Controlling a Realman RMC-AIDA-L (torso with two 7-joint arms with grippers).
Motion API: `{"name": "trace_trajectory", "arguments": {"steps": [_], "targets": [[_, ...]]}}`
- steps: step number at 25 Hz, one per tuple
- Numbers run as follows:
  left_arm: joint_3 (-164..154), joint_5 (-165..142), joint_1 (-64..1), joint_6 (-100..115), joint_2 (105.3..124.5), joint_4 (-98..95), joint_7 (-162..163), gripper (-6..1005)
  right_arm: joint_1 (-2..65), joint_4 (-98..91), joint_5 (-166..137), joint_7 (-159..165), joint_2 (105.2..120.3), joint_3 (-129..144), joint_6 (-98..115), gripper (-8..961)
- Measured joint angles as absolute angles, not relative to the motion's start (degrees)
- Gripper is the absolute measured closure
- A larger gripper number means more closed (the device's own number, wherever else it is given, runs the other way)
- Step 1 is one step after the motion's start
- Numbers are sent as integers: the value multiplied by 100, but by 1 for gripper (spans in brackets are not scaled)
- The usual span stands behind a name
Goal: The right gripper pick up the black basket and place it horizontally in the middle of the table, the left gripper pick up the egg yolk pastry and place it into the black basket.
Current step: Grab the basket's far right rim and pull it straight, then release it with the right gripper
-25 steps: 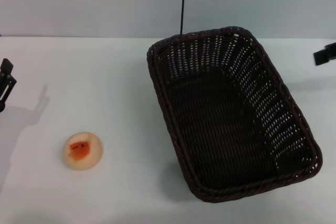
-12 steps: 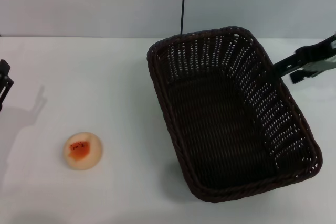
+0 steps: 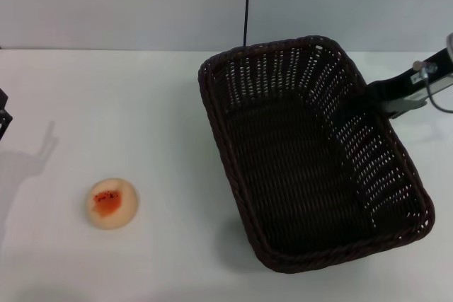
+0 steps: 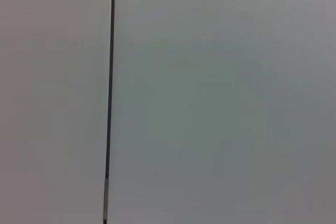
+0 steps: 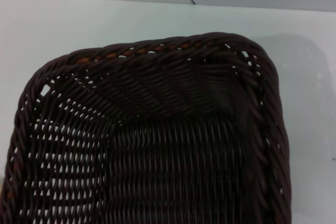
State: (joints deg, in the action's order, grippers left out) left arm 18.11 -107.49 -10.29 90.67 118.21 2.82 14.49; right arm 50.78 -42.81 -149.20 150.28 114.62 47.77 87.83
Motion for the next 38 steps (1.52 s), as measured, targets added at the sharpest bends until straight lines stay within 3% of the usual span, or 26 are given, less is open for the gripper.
{"name": "trace_trajectory", "arguments": {"steps": [13, 24, 29, 38], "targets": [[1837, -10741, -1020, 9170, 11815, 281, 1473, 164, 5078, -4299, -14955, 15015, 11540, 5296, 8623, 209], [1898, -10739, -968, 9291, 11816, 289, 1468, 164, 4926, -4610, -14954, 14926, 11601, 5311, 8590, 684], [1888, -10765, -967, 9298, 11819, 282, 1442, 165, 4705, -5350, -14931, 14479, 11719, 5455, 8647, 815], [1819, -10791, -904, 9559, 11832, 334, 1482, 165, 4871, -5918, -14895, 12732, 11742, 5560, 9251, 814]]}}
